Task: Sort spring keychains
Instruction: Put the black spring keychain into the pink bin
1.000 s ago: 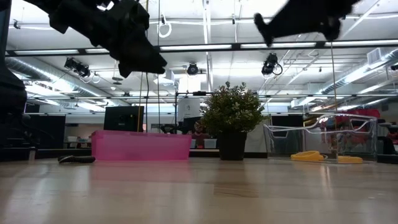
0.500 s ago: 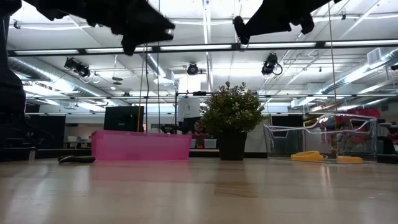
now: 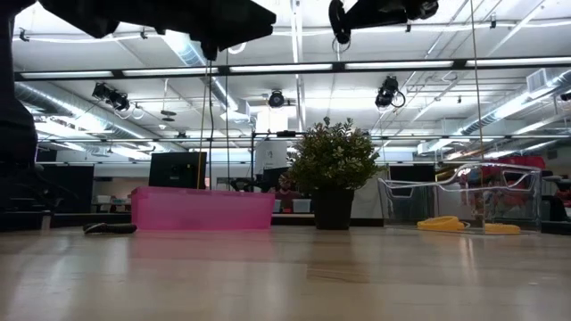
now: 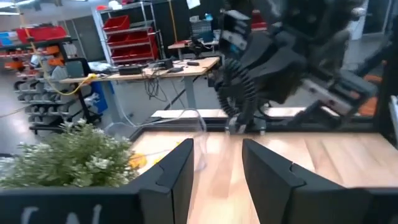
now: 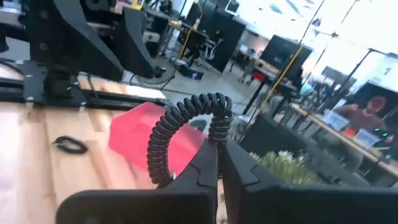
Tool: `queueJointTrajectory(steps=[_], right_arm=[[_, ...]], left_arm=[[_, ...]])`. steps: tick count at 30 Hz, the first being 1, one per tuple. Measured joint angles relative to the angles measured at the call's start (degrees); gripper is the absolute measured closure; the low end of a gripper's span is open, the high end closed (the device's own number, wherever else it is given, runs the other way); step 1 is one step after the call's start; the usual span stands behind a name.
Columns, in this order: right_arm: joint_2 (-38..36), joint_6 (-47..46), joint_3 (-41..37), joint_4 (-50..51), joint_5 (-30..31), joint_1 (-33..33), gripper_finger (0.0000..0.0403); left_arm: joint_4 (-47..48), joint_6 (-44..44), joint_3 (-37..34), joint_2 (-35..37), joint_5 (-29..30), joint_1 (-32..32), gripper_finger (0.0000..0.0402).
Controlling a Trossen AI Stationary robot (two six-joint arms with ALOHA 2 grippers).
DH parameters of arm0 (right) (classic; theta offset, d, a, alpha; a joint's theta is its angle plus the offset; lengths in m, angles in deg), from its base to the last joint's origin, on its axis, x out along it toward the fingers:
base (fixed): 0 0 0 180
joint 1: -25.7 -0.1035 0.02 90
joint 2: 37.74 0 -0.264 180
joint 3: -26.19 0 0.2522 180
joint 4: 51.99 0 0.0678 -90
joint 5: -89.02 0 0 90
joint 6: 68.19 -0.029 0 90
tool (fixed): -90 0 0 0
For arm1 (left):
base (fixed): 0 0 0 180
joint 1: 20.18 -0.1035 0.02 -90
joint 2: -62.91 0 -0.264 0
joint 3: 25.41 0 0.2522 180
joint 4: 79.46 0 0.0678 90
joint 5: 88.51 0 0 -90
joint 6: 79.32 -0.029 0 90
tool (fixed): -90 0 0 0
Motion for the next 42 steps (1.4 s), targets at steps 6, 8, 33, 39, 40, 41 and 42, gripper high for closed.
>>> queueJointTrajectory(steps=[6,8,33,39,40,41,42], right_arm=[[0.00,4.97,0.02,-4.15,-1.55,2.60,0.0403],[0.02,5.64,0.02,-4.37,-2.61,3.67,0.0403],[0.26,7.20,0.02,-7.26,-16.42,11.95,0.0403],[0.26,7.20,0.02,-6.55,-16.61,12.28,0.0403],[0.26,7.18,0.02,-6.52,-16.61,12.20,0.0403],[0.26,7.11,0.02,-6.49,-16.61,12.10,0.0403],[0.26,6.90,0.02,-6.46,-16.72,12.06,0.0403]], left_arm=[[-3.26,0.04,0.00,0.00,-7.47,-4.23,0.0262],[-4.11,0.03,0.01,0.00,-8.52,-5.15,0.0262],[-11.23,1.45,0.91,-3.89,-17.35,-12.27,0.0262],[-10.25,-2.20,4.21,-6.34,-17.29,-12.27,0.0262],[-10.35,-1.54,4.58,-6.65,-17.60,-12.26,0.0262],[-10.33,-1.09,4.79,-7.07,-18.11,-12.26,0.0262],[-10.01,-0.79,4.92,-7.50,-18.46,-12.26,0.0262]])
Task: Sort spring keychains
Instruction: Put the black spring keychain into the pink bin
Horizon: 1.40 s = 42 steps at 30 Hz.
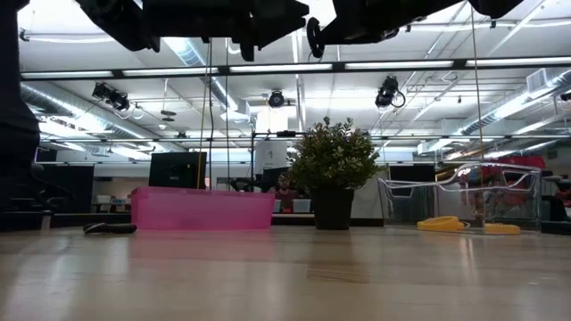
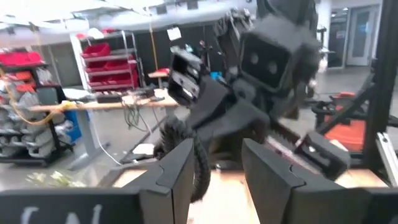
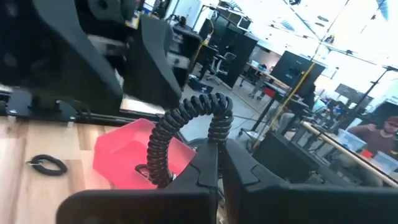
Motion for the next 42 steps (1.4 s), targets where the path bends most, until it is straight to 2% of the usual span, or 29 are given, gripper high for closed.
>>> queueJointTrajectory(steps=[14,29,33,40,42], right_arm=[[0.00,-1.01,0.00,0.46,-1.00,-0.42,0.0403],[0.00,-1.54,0.00,1.11,-1.36,-0.39,0.0403],[0.00,-1.66,0.00,1.11,-1.40,-0.39,0.0403],[0.00,-1.66,0.00,1.31,-1.27,-0.42,0.0403],[0.00,-1.68,0.00,1.50,-1.29,-0.40,0.0403]], left_arm=[[0.39,-0.72,1.26,-2.73,4.09,0.00,0.0262],[0.48,0.81,1.48,-3.75,4.30,-1.05,0.0264],[0.50,0.76,1.48,-3.75,5.27,-1.01,0.0289],[0.98,-0.89,1.48,-3.75,5.43,-1.01,0.0385],[1.37,-1.06,1.48,-3.74,5.48,-1.03,0.0388]])
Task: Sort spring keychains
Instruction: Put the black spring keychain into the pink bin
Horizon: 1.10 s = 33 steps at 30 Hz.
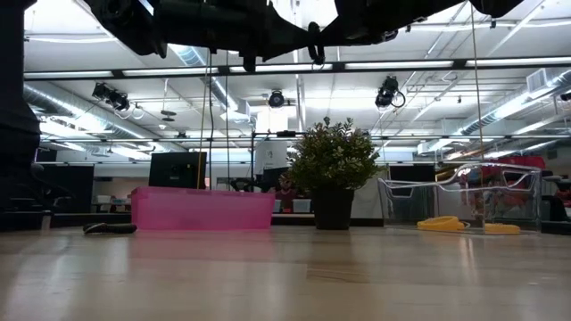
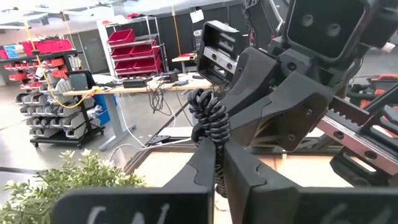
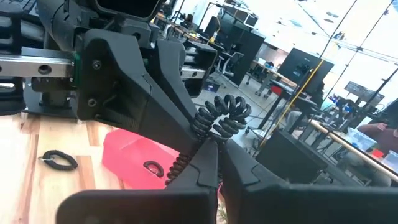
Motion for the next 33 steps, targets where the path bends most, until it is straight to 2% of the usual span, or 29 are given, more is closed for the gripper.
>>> queueJointTrajectory(steps=[14,23,27,33], right_arm=[[0.00,-0.42,0.00,0.69,0.34,0.01,0.0375],[0.00,-0.83,0.02,3.96,0.42,-0.02,0.0364],[0.00,-1.02,0.02,3.94,0.62,-0.05,0.0330],[0.00,1.00,0.02,3.81,6.82,-1.09,0.0256]], left_arm=[[0.50,-2.45,0.00,0.00,0.81,0.07,0.0391],[4.13,-4.24,-0.04,1.61,5.72,0.19,0.0392],[7.25,-4.42,-0.04,3.68,7.43,0.17,0.0392],[12.27,-7.29,-0.07,6.33,13.80,1.07,0.0392]])
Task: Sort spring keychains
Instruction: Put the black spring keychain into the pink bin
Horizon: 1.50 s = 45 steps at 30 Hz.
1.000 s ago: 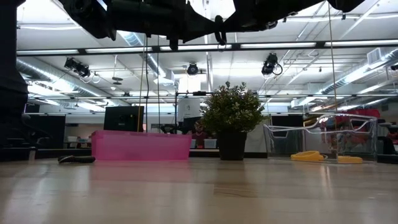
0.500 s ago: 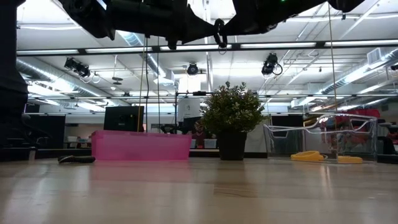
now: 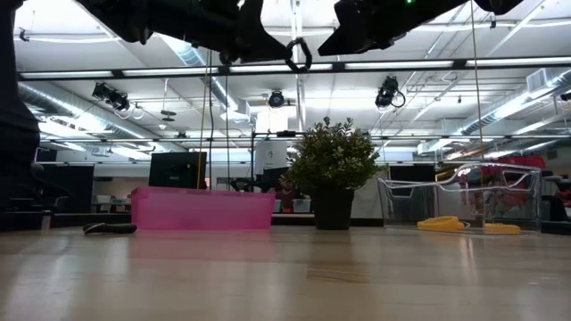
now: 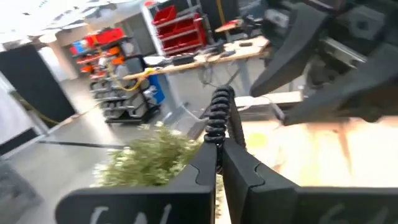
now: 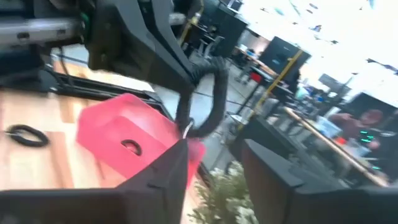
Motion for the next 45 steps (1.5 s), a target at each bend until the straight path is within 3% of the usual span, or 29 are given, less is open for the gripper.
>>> queueJointTrajectory(steps=[6,12,23,30,41,45], right_arm=[[-0.04,3.48,0.00,-2.15,3.80,-1.67,0.0195],[-0.04,3.98,0.00,-2.79,4.00,-2.16,0.0169],[-0.04,3.98,0.00,-2.79,3.99,-1.97,0.0180],[-0.04,4.00,0.00,-2.79,3.63,-1.92,0.0187],[-0.04,2.85,0.00,-2.40,3.65,-1.74,0.0188],[-0.04,2.31,0.00,-2.03,3.65,-1.75,0.0188]], left_arm=[[6.14,-0.07,0.04,2.74,6.29,-0.15,0.0392],[16.25,1.46,0.04,6.06,10.94,-2.02,0.0392],[32.32,10.77,0.02,10.44,11.49,-8.62,0.0392],[41.70,14.39,0.02,10.44,15.05,-12.90,0.0393],[47.56,17.94,0.02,10.40,13.51,-17.48,0.0394],[47.66,18.14,0.02,10.40,12.63,-17.46,0.0360]])
